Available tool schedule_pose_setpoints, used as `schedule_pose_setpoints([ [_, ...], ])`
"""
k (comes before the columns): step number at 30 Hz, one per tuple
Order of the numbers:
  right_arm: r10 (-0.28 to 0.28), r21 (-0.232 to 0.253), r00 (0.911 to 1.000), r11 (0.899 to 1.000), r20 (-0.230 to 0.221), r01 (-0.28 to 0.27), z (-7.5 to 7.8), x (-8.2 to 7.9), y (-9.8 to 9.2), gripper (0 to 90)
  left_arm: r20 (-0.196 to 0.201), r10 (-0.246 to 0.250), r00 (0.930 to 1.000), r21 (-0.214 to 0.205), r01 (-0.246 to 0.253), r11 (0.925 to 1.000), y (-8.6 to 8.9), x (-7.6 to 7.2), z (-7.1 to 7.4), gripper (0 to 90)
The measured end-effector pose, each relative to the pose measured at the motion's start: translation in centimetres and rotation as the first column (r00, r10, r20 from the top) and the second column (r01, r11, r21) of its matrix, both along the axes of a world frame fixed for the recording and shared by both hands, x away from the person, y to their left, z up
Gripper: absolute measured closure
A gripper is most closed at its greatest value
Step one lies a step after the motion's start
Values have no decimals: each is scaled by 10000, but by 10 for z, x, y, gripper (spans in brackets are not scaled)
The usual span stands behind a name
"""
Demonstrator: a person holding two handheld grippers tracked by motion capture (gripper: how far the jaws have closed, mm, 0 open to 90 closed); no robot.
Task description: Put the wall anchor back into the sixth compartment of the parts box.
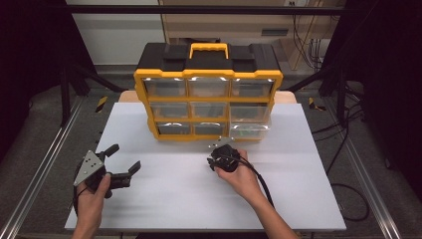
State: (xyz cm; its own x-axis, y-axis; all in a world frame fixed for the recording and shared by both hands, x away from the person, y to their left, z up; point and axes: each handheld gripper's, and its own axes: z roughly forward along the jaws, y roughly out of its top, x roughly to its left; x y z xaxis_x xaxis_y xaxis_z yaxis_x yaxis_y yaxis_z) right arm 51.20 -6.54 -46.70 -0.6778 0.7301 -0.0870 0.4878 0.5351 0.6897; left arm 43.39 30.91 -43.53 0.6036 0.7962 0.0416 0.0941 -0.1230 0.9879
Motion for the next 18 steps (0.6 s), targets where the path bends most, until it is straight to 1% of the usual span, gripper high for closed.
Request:
schedule_pose_setpoints([
  [2,-22,-16,9999,10000,-102,22,-2,2,0,626,-11,12,10000,-23,-12,10000,0,0,0,15],
  [3,46,47,9998,10000,-172,-45,-3,3,0,635,-20,16,10000,-27,-16,10000,0,0,0,15],
  [5,10,114,9995,9999,-311,-7,-6,4,1,657,-14,5,10000,-5,-5,10000,0,0,0,15],
  [6,72,151,9996,9999,-291,-67,-7,5,1,668,-13,-4,10000,-3,4,10000,0,0,0,15],
  [7,95,43,9997,9999,-245,-94,-7,6,0,682,-4,-13,10000,5,13,10000,0,0,0,15],
  [8,97,107,9994,9999,-345,-93,-8,5,1,694,-1,-22,10000,4,22,10000,0,0,0,15],
  [10,179,150,9991,9997,-376,-173,-8,6,0,710,-2,-17,10000,9,17,10000,0,0,0,15],
  [14,199,37,9987,9998,-464,-198,-10,8,-1,727,-2,-10,10000,-31,10,10000,0,0,0,15],
  [15,213,91,9983,9997,-543,-208,-10,8,-1,732,0,-15,10000,-26,15,10000,0,0,0,15],
  [16,269,89,9982,9996,-530,-264,-10,9,-1,741,-1,-15,10000,-17,15,10000,0,0,0,15],
  [18,161,84,9978,9998,-638,-156,-11,9,-1,755,-3,-17,10000,-17,17,10000,0,0,0,15],
])
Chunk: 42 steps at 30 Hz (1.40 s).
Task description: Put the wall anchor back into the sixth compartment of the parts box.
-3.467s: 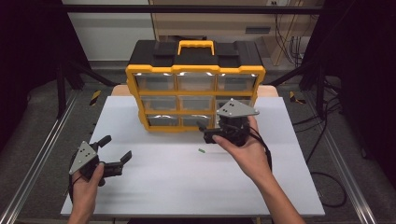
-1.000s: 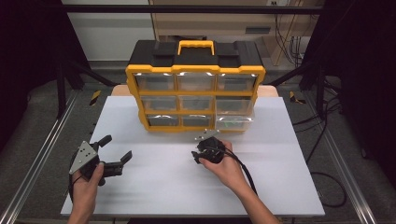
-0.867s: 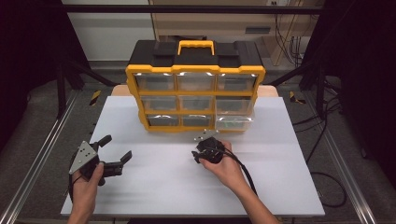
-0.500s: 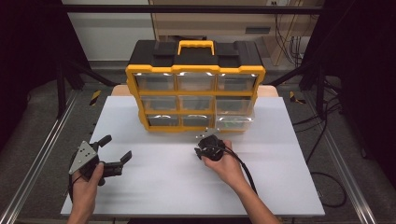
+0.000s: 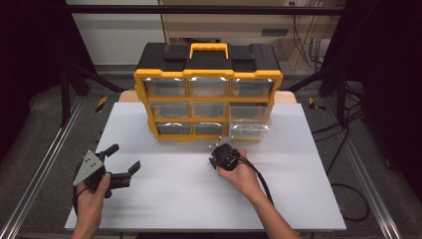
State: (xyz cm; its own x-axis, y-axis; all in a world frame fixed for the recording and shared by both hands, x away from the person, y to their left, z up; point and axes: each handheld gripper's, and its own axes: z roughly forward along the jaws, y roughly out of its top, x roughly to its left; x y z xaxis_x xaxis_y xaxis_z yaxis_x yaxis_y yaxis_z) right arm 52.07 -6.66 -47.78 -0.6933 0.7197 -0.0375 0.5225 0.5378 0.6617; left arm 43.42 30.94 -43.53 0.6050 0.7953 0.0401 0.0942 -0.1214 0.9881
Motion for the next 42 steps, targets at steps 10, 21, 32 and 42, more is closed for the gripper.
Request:
schedule_pose_setpoints([
  [10,349,143,9993,9993,-150,-347,-2,1,-1,846,-6,-24,10000,20,24,10000,0,0,0,15],
  [21,636,325,9962,9973,603,-656,12,-15,1,847,8,-26,10000,-8,26,10000,0,0,0,15],
  [32,666,799,9882,9937,1380,-781,35,-33,-5,847,177,-190,9997,-101,192,9998,-1,-1,1,14],
  [42,564,1224,9827,9893,1765,-788,55,-38,-15,847,391,-347,9986,-323,360,9988,-3,-2,2,13],
])
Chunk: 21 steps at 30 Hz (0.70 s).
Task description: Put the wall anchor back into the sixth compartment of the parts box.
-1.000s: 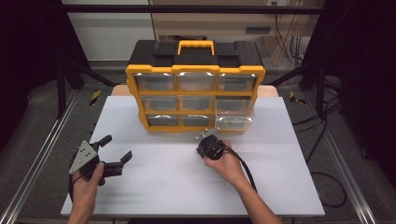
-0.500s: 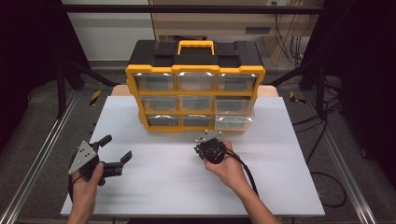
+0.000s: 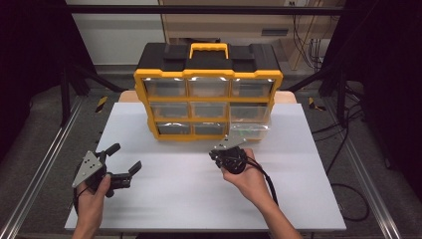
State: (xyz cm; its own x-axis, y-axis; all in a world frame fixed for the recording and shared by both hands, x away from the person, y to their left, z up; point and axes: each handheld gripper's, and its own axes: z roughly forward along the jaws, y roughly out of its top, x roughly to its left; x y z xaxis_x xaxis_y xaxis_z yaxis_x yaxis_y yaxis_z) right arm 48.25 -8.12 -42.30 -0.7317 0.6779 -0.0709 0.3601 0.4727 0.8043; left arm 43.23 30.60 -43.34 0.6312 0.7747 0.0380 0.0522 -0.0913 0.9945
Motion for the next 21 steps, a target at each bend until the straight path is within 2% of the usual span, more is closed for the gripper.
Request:
schedule_pose_setpoints([
  [21,-3,866,9980,9962,629,-51,41,-5,-10,847,-13,-161,9999,37,161,9999,-5,-1,0,12],
])
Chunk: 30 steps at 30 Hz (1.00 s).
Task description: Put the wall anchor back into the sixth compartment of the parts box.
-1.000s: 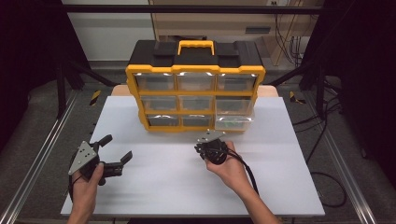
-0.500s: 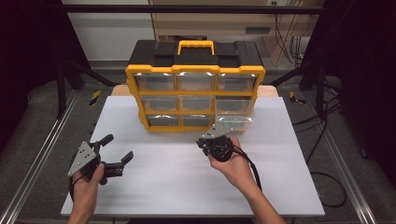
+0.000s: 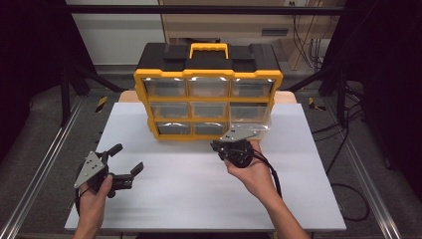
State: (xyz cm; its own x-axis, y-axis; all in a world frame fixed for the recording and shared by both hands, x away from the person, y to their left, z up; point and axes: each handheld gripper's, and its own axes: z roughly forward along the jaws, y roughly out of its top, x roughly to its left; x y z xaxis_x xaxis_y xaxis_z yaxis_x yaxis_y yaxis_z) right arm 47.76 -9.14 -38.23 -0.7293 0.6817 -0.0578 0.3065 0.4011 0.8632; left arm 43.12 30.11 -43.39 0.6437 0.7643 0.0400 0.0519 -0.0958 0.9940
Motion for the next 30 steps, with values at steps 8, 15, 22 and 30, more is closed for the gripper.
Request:
schedule_pose_setpoints([
  [8,-81,325,9995,9994,307,71,18,0,-6,847,-4,-39,10000,-2,39,10000,-3,-1,0,12],
  [15,-103,571,9978,9983,652,66,38,0,-9,847,-13,-61,10000,0,61,10000,-4,-2,0,12],
  [22,-324,870,9938,9959,1067,231,58,1,-17,847,-6,-78,10000,-22,78,10000,-4,-2,0,12],
  [30,-877,1337,9876,9885,1299,702,76,7,-36,847,-6,-92,10000,-23,92,10000,-5,-3,1,12],
])
